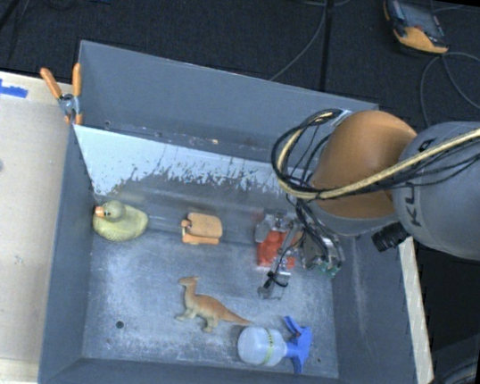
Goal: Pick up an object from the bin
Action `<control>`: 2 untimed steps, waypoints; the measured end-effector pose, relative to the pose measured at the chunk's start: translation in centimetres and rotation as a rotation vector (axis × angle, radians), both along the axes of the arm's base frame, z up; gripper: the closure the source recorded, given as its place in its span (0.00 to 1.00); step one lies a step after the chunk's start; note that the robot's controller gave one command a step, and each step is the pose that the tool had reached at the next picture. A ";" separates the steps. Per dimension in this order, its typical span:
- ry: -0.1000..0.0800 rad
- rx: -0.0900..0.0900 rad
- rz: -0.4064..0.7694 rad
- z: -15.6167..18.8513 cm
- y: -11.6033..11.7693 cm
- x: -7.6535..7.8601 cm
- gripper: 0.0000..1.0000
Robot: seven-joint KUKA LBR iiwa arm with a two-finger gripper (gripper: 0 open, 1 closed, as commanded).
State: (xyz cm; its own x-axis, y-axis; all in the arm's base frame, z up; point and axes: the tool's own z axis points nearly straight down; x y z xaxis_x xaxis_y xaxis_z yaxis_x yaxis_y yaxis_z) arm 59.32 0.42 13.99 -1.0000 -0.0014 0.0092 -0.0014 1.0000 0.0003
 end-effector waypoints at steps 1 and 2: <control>-0.007 0.000 0.000 0.5 0.0 0.2 0.00; -0.006 0.000 -0.027 -1.7 -0.6 -2.6 0.00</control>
Offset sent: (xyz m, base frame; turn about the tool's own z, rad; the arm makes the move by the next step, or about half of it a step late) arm -0.0489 -0.0121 -0.0352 0.0525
